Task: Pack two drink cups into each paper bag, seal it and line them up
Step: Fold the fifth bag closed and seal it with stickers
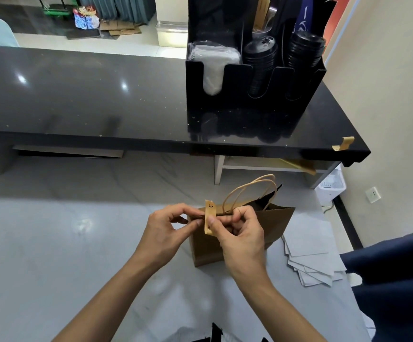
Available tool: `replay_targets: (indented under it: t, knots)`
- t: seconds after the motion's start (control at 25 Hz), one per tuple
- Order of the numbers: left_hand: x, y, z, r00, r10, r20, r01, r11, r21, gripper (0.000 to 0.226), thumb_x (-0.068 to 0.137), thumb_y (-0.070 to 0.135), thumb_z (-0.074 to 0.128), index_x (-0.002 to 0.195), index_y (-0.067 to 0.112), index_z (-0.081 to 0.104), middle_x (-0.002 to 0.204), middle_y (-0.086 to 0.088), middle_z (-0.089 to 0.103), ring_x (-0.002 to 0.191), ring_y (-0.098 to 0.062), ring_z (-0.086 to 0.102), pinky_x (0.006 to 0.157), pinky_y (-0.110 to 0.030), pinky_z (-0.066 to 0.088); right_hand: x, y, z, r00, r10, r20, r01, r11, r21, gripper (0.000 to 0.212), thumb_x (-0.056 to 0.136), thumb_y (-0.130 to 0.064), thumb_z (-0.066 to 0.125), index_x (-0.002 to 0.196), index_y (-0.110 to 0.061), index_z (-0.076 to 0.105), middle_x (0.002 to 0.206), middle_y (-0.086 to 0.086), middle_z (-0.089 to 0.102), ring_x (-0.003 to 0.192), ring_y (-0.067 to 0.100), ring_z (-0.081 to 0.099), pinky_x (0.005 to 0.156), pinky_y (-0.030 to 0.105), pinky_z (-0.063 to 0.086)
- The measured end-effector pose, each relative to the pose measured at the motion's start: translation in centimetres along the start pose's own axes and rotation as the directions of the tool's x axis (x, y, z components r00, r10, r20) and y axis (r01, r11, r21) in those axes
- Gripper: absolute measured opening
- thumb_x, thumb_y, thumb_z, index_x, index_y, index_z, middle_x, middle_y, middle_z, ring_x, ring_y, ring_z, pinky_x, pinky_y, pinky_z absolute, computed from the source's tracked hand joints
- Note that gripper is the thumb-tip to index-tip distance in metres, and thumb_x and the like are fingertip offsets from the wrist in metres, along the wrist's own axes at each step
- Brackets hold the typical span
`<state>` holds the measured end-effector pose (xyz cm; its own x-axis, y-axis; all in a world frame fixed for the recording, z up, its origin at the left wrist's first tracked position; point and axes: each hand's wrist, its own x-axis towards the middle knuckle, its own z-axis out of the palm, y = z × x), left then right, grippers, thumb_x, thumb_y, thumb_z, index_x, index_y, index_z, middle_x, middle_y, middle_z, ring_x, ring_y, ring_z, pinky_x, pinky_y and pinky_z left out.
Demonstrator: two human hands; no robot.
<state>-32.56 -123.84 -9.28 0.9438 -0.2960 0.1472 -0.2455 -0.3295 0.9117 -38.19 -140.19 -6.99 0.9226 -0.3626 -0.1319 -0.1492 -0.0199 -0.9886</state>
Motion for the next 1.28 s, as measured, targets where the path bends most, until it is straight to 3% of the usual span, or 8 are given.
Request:
replay_targets:
  t: [0.2,0.36,0.6,0.8,1.04,1.28]
  knots:
    - [0.3,-0.2,-0.1,1.000,0.003,0.003,-0.003,0.998,-0.061,0.019,0.086,0.013,0.079,0.098,0.028,0.079,0.094,0.011,0.076,0.094,-0.017,0.071,0.080,-0.028,0.058,0.3,-0.4,-0.3,0.998,0.053,0.027,-0.050,0.994,-0.096,0.037,0.088,-0.026,0.079,0.083,-0.013,0.045,0.081,0.002,0.073,0.081,0.019,0.070,0.071,0.025,0.059]
    - [0.3,-0.3,-0.1,1.000,0.007,0.008,-0.006,0.996,-0.084,0.019,0.084,0.009,0.079,0.096,0.024,0.078,0.094,0.011,0.076,0.093,-0.017,0.072,0.082,-0.030,0.058,0.1,-0.5,0.5,0.998,0.055,-0.033,-0.059,0.991,-0.119,0.040,0.085,-0.027,0.081,0.080,-0.013,0.044,0.077,-0.001,0.072,0.075,0.016,0.067,0.064,0.016,0.053]
    - [0.4,-0.2,0.1,1.000,0.013,-0.021,-0.017,0.987,-0.163,0.021,0.081,0.006,0.081,0.088,0.024,0.072,0.092,0.004,0.076,0.091,-0.022,0.073,0.081,-0.029,0.058,0.5,-0.7,0.8,0.995,0.062,-0.075,-0.072,0.986,-0.148,0.044,0.082,-0.032,0.082,0.079,-0.012,0.043,0.074,-0.005,0.072,0.071,0.013,0.067,0.059,0.014,0.051]
    - [0.5,-0.2,-0.2,0.998,0.057,-0.025,-0.060,0.993,-0.102,0.023,0.079,0.003,0.082,0.084,0.023,0.072,0.090,0.006,0.074,0.088,-0.020,0.071,0.078,-0.024,0.056,0.6,-0.7,1.1,0.995,0.036,-0.097,-0.052,0.983,-0.174,0.048,0.081,-0.034,0.084,0.074,-0.019,0.039,0.070,-0.007,0.071,0.059,0.000,0.059,0.055,0.012,0.047]
    - [0.4,0.0,-0.3,0.998,0.051,-0.030,-0.053,0.996,-0.073,0.025,0.079,0.005,0.083,0.085,0.027,0.072,0.088,0.007,0.074,0.088,-0.020,0.070,0.078,-0.024,0.055,0.7,-0.9,1.1,0.996,0.028,-0.082,-0.044,0.979,-0.198,0.047,0.082,-0.034,0.083,0.073,-0.020,0.039,0.071,-0.008,0.071,0.063,0.002,0.065,0.054,0.010,0.047]
    - [0.3,0.9,-0.5,0.992,0.127,-0.025,-0.125,0.989,0.083,0.030,0.082,0.010,0.080,0.096,0.032,0.065,0.092,0.014,0.069,0.092,-0.013,0.067,0.078,-0.020,0.050,0.8,-1.0,1.0,0.997,0.043,-0.072,-0.057,0.977,-0.204,0.046,0.082,-0.033,0.083,0.074,-0.021,0.040,0.072,-0.007,0.071,0.066,0.005,0.067,0.055,0.010,0.047]
